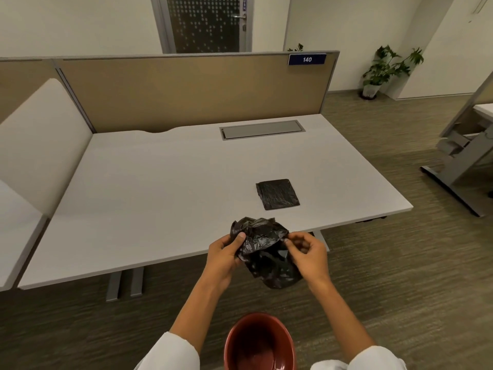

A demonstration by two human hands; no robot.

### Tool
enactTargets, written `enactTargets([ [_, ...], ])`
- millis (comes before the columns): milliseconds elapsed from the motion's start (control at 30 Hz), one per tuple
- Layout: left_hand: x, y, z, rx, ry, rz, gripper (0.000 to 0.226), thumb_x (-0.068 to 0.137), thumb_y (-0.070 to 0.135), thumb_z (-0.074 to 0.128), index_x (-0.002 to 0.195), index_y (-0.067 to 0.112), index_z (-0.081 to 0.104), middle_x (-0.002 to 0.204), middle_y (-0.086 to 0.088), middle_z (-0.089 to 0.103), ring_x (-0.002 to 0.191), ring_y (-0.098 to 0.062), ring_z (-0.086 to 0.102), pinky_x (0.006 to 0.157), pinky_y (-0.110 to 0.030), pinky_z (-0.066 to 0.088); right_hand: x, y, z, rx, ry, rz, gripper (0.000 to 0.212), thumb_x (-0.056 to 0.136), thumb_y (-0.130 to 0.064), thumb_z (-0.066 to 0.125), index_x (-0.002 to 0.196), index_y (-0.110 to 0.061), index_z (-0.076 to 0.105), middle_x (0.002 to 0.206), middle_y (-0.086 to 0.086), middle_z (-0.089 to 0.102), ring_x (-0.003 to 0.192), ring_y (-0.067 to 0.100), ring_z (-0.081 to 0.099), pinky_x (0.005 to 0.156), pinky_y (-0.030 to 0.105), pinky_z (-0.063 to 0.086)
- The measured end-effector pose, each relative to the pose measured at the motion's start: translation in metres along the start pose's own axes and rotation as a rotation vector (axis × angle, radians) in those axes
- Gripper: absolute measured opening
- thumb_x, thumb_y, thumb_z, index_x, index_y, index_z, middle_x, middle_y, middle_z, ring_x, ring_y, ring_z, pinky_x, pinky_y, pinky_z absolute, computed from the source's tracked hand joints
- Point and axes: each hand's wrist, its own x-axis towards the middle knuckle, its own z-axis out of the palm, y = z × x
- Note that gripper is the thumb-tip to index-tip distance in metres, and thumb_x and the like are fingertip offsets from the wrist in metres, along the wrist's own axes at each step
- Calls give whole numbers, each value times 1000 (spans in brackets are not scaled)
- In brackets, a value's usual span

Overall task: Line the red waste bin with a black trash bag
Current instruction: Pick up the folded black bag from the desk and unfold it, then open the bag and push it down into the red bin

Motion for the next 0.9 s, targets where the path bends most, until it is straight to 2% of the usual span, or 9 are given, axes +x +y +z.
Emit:
enactTargets([
  [167, 2, -1, -2, 60, 49, 6, 26, 82, 26, 78, 100, 7, 76, 93, -13, 80, 87, -26, 77, 66, -33, 62, -4, 23, -10, -61, 18, 131, 16, 88, -13, 69, 95, -28, 68, 83, -2, 71, 83, 18, 69, 77, 33, 58],
  [300, 7, -4, 2, 149, 44, 76, 40, 69, 43, 83, 93, 12, 77, 88, -9, 80, 83, -24, 77, 63, -27, 60, -5, 26, -15, -131, -66, 151, 37, 90, -7, 57, 119, -31, 59, 121, -3, 60, 107, 2, 55, 84, 23, 47],
  [400, 10, -10, 8, 205, 37, 96, 46, 64, 51, 83, 87, 11, 77, 86, -10, 80, 83, -26, 77, 65, -30, 60, -4, 20, -12, -157, -253, 44, 52, 85, -11, 59, 133, -30, 52, 133, -8, 50, 118, -1, 47, 93, 24, 47],
  [467, 11, -13, 13, 205, 37, 82, 53, 62, 55, 83, 84, 7, 76, 85, -12, 80, 82, -28, 77, 68, -35, 61, -7, 16, -8, -244, -405, -47, 53, 82, -25, 66, 132, -35, 51, 130, -16, 52, 119, -5, 47, 97, 19, 43],
  [533, 12, -14, 15, 237, 31, 60, 59, 59, 61, 81, 75, 5, 70, 76, -12, 77, 77, -27, 76, 71, -38, 61, -9, 17, -3, -345, -438, -134, 36, 83, -27, 68, 118, -36, 61, 117, -18, 62, 109, -6, 55, 94, 16, 45],
  [633, 12, -12, 14, 354, 33, 38, 58, 60, 73, 71, 56, 20, 47, 47, 7, 56, 50, -7, 60, 55, -24, 49, -9, 24, -4, -336, -324, -125, 20, 91, -17, 62, 105, -30, 70, 95, -16, 70, 91, -8, 63, 78, 9, 50],
  [700, 12, -13, 8, 433, 28, 62, 60, 57, 77, 68, 55, 23, 42, 40, 14, 44, 41, -1, 48, 47, -17, 38, -6, 30, -8, -292, -224, -77, 17, 94, -15, 59, 104, -24, 70, 90, -12, 69, 85, -10, 62, 69, 6, 48],
  [800, 12, -16, -10, 528, -41, 60, 76, 45, 78, 77, 83, 13, 65, 63, 11, 67, 61, -4, 63, 52, -14, 45, -3, 35, -15, -266, -82, -26, 20, 94, -8, 57, 102, -22, 69, 88, -15, 65, 83, -14, 60, 67, 1, 44],
  [900, 14, -16, -32, 719, -143, -30, 100, 37, 73, 86, 115, 15, 60, 106, -4, 69, 97, -20, 67, 85, -33, 54, -3, 43, -20, -278, 4, 24, 21, 94, -6, 57, 102, -21, 69, 89, -9, 66, 83, -3, 64, 66, -1, 43],
])
